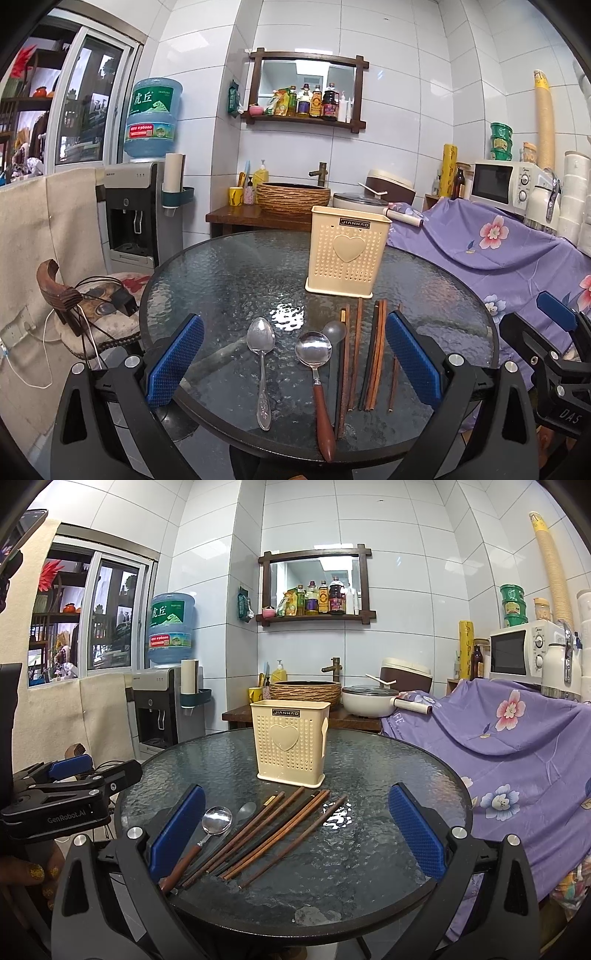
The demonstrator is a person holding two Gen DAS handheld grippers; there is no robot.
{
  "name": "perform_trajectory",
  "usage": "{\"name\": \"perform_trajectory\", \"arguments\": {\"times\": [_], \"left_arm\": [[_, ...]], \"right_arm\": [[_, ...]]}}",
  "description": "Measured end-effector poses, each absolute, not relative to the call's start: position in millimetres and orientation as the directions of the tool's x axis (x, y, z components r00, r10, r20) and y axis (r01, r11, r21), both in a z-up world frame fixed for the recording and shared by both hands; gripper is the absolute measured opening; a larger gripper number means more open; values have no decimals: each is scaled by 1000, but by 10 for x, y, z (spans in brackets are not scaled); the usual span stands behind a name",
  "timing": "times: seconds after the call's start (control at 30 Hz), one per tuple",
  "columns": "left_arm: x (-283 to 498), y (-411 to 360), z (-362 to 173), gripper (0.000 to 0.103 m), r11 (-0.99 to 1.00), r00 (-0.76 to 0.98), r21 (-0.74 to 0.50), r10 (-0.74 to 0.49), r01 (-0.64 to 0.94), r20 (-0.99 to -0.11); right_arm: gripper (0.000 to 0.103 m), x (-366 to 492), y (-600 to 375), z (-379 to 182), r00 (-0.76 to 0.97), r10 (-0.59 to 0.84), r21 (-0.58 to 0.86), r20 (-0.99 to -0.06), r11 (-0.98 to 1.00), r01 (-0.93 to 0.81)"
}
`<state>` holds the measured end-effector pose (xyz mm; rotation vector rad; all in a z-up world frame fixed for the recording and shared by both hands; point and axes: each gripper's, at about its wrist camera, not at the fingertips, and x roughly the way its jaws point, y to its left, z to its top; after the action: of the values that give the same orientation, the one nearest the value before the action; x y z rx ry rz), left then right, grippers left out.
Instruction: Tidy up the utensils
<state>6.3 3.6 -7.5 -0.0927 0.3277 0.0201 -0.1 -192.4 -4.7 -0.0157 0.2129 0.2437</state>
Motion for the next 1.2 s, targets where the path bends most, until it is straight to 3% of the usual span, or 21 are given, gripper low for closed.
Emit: {"name": "perform_trajectory", "arguments": {"times": [1.2], "left_arm": [[58, 23, -103, 97, 996, 944, -88, 2, -33, -329]], "right_arm": [[98, 11, -1910, -62, 946, 239, 10, -217, 970, -243]]}}
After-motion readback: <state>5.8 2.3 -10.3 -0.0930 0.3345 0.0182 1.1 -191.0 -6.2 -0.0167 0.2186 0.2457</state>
